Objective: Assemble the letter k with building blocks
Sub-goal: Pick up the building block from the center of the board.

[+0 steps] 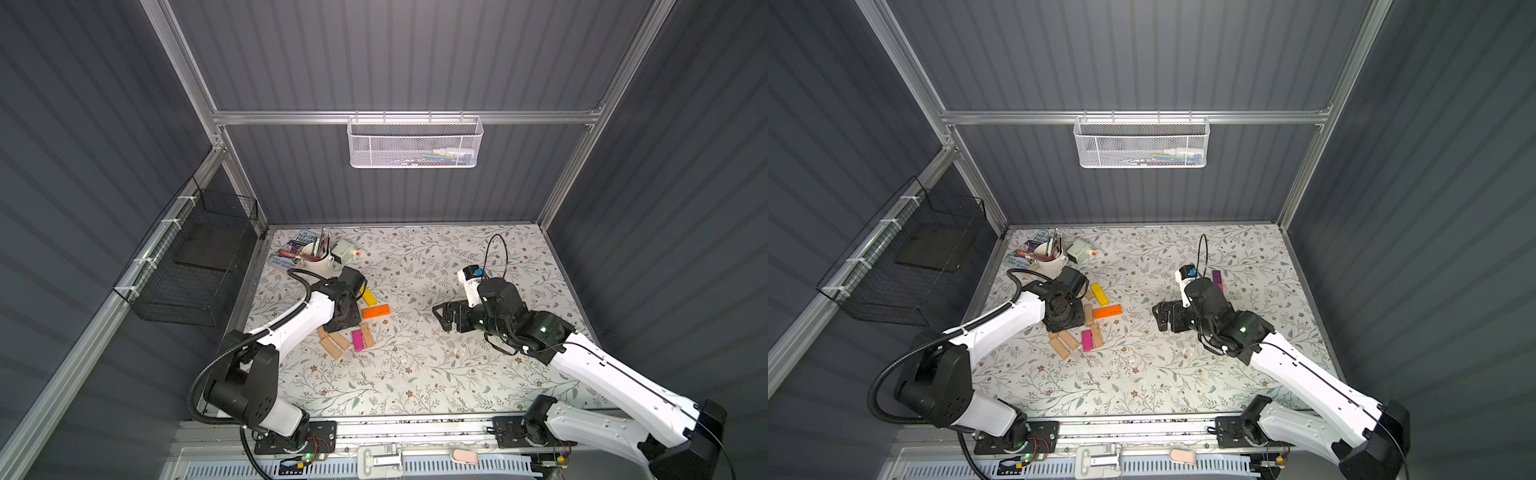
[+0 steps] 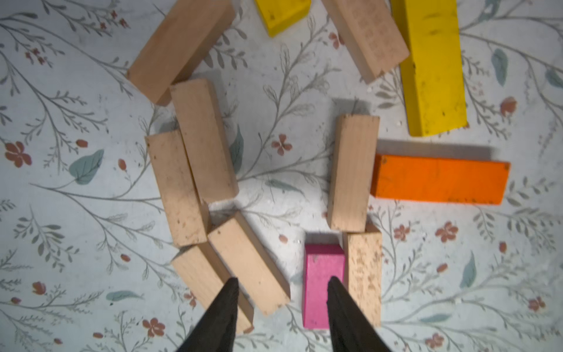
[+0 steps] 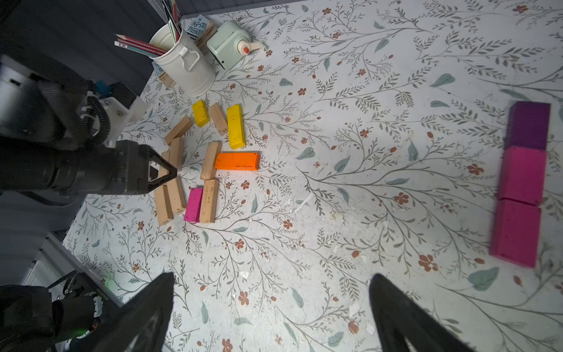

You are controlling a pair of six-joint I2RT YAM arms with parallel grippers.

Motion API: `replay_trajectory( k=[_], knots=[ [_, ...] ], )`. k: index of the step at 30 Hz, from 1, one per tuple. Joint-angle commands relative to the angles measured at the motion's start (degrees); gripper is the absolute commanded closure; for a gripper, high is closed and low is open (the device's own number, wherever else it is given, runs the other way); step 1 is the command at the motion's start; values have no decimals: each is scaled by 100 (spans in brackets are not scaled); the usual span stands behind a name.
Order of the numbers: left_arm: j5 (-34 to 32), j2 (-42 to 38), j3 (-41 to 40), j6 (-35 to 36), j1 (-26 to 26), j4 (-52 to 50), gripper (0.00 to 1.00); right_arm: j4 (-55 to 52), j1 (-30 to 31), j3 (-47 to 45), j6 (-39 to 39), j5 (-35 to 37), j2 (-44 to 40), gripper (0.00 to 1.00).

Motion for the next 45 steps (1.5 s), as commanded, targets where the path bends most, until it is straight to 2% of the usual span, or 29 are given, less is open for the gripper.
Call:
replay_trajectory(
  k=[1,4,17,27,34,40,45],
  knots=[
    [178,42,-72,-304,-566,-340,50,276,25,75,-70,152,64,1],
    [200,180,-151,-382,-773,-192,50,311,21,94,-36,195,141,1],
    [189,620,-488,101,-775,408,53,319,22,5,365,58,135,1],
    [219,688,-650,107,-775,562,64,275,22,51,449,50,188,1],
    [208,674,-744,-1,-775,642,66,284,29,102,446,24,249,1],
    [244,705,-798,-10,-766,719,64,318,27,121,467,-14,259,1],
    [284,625,-827,6,-766,761,71,349,26,126,472,-25,267,1]
  ],
)
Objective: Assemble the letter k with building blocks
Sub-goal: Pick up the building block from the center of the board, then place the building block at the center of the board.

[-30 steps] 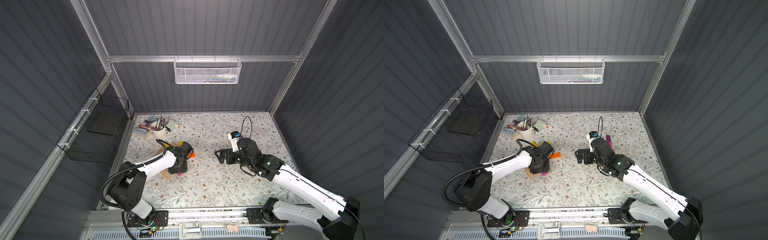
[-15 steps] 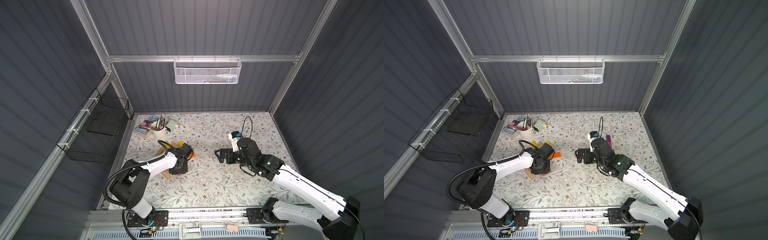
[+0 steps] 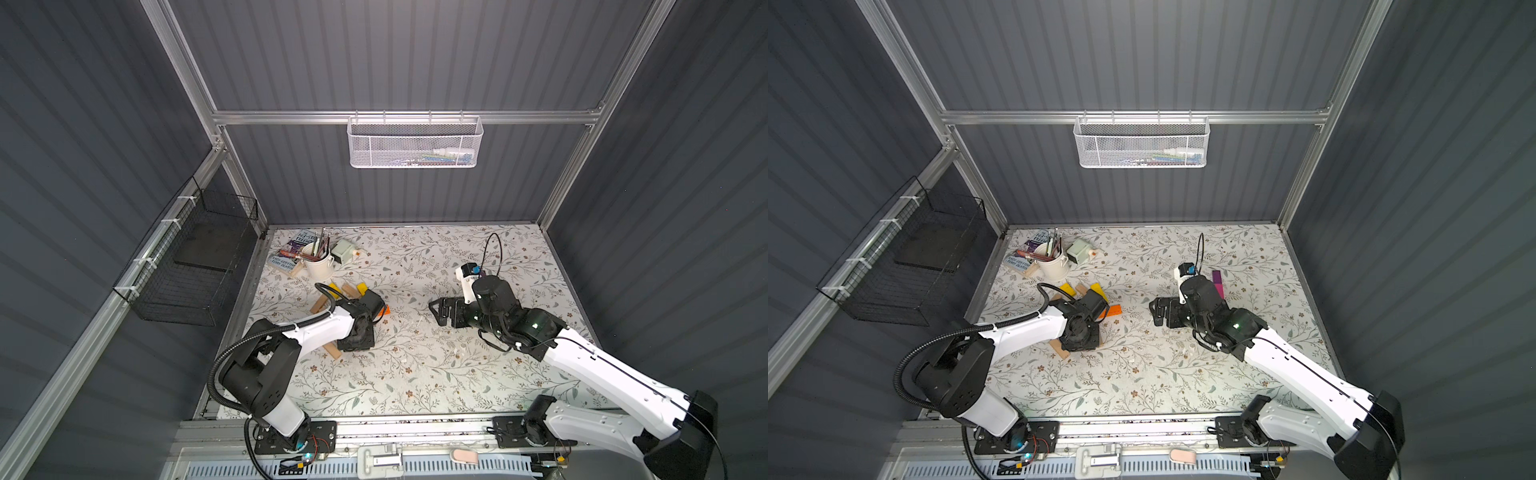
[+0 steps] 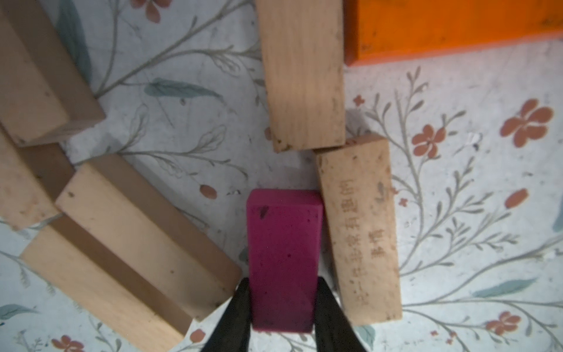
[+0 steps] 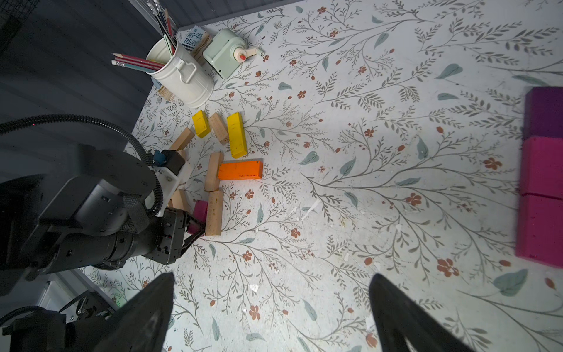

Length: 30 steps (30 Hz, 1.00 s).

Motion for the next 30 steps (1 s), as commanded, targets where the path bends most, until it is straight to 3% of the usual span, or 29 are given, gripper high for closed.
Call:
replay_trajectory(
  k=[1,8,12,20,23,30],
  knots=[
    [124,-37,-71,-30,36,17,72,83,26,121,58,-40,27,1],
    [-124,-707,354,3,31,-343,80,334,2,-146,263,503,-264,1],
    [242,-758,820,-162,-326,172,82,380,-210,-416,379,1000,-663,1],
    [198,1371,2884,520,-1253,329,82,-350,-1288,-837,597,1102,-1542,1],
    [294,2174,3797,809,-1344,227,82,-582,-1573,-984,657,1033,-1866,1],
    [703,3588,5030,1041,-1358,134,81,-923,-1698,-1131,818,1103,-2197,1]
  ],
)
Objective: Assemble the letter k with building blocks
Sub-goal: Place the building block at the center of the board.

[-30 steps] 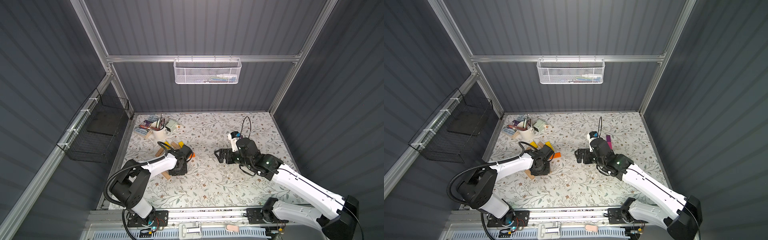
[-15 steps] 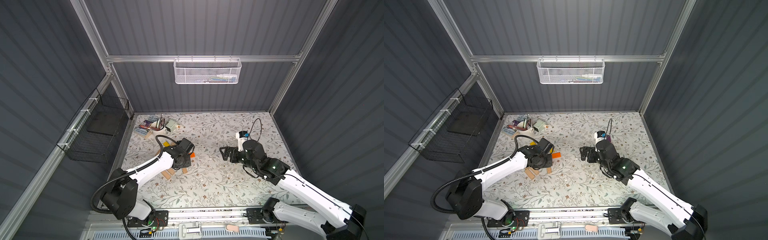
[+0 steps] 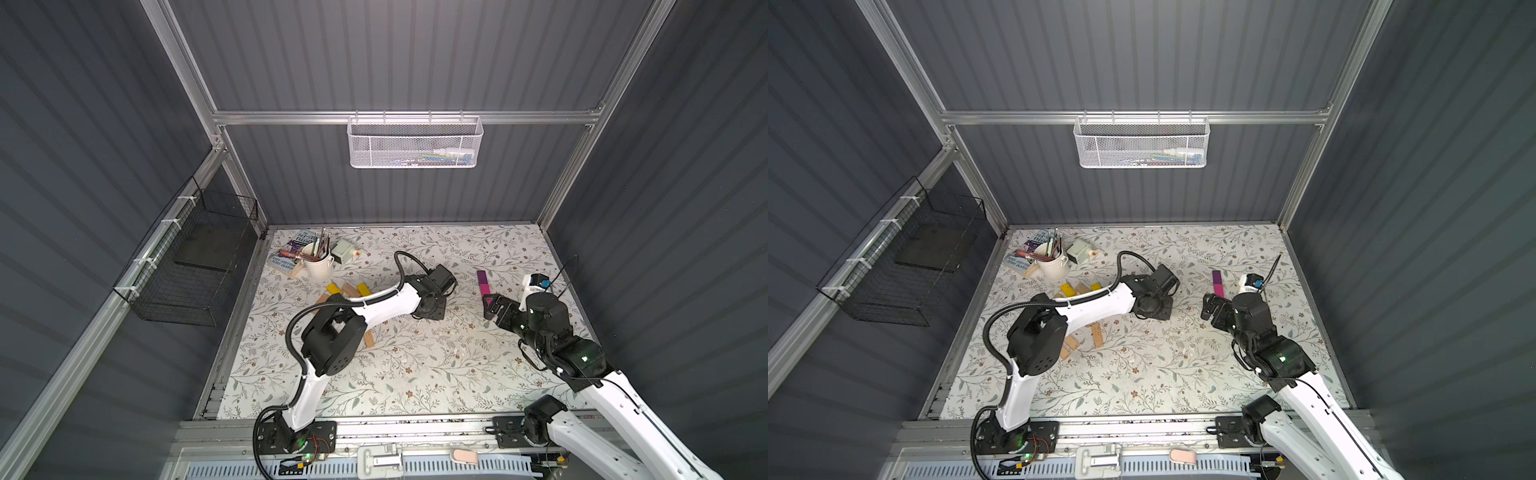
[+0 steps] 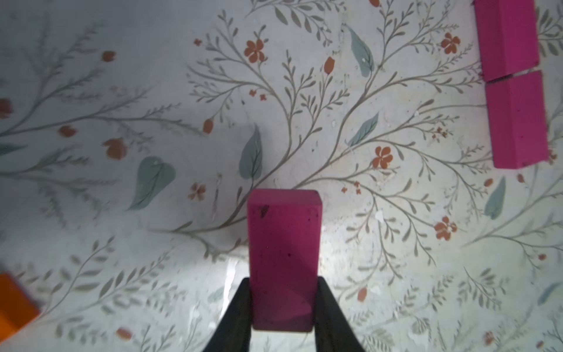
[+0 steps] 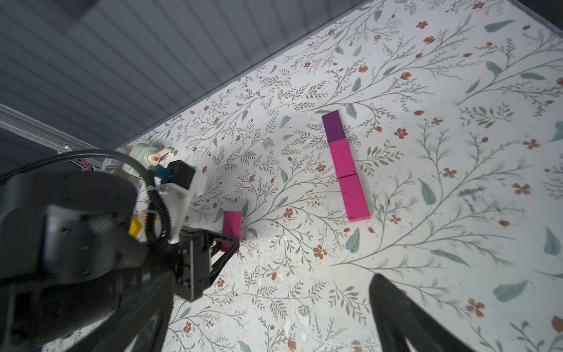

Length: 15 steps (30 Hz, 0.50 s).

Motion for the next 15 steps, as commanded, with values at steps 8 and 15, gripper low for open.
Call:
replay_trajectory(
  k=[8,15],
  knots=[
    [370,1014,1016,317,-6,-307,71,-527,-45,-1,197,232,2,1],
    [273,897,1066,344,1,-334,54,-478,-62,172,219,162,247,1]
  ],
)
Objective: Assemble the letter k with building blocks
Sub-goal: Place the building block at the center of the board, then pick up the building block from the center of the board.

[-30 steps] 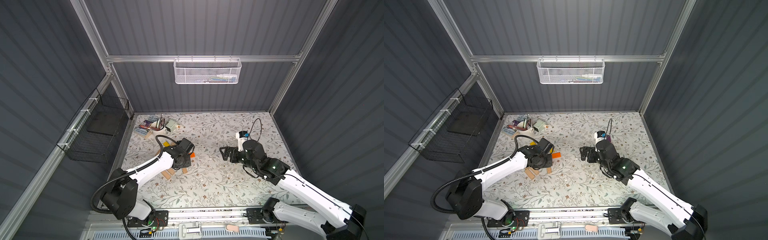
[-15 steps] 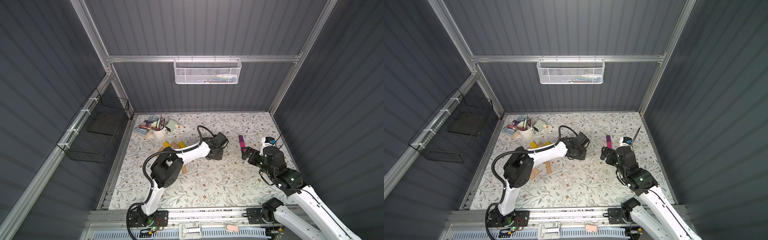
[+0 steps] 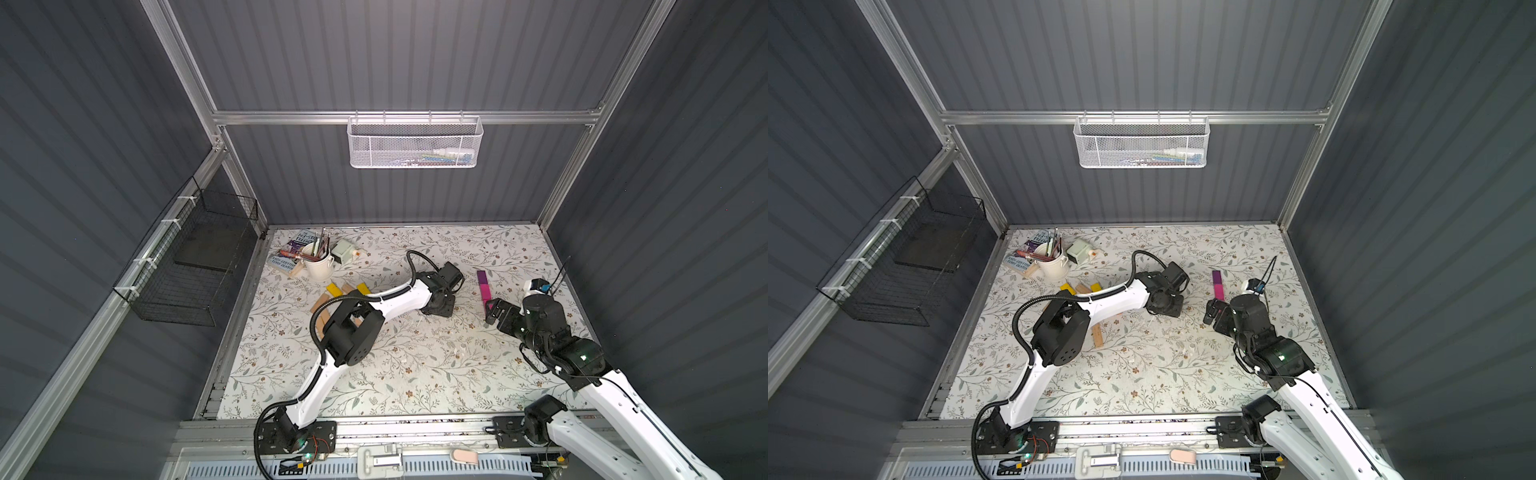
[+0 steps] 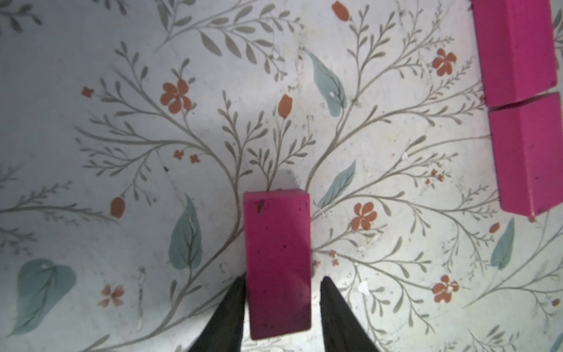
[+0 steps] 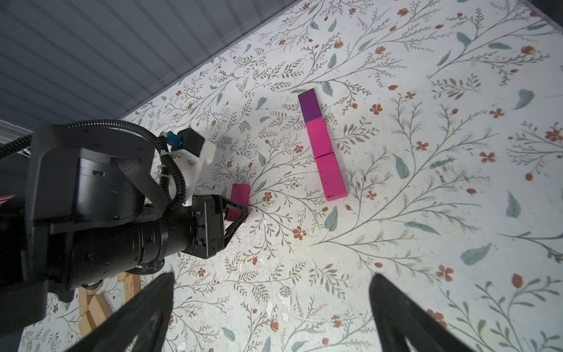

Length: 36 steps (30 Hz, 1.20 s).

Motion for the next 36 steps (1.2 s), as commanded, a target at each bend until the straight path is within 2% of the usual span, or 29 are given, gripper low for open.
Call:
replay_trajectory(
  k=[1,4,7,15,19,23,26,30,33,36],
  knots=[
    [-28,-63,19,108,-6,-230,53,-40,-26,201,47,43,133,1],
    [-157,-554,-338,108,6,-13,52,32,-38,329,-5,-52,338,1],
    [-240,-1395,-1127,38,42,433,52,64,-34,551,-50,-288,710,2],
    [456,-4216,-3930,205,653,1458,52,411,-32,1041,-223,-1126,2035,27],
    [707,-5745,-4919,1015,875,1489,47,175,37,1610,-333,-1428,3256,34],
    [796,-6970,-5484,1958,872,1234,38,-17,321,2216,-380,-1143,4312,36],
    [690,-7506,-5654,2752,872,902,34,-132,546,2663,-398,-769,5035,38],
    [257,-7825,-5722,3714,872,539,29,-252,708,3159,-323,-386,5819,41],
    [-12,-7914,-5884,3878,874,555,27,-276,770,3406,-275,-200,6252,42],
    [187,-7936,-6058,3992,874,549,25,-332,778,3589,-212,-62,6643,43]
  ],
)
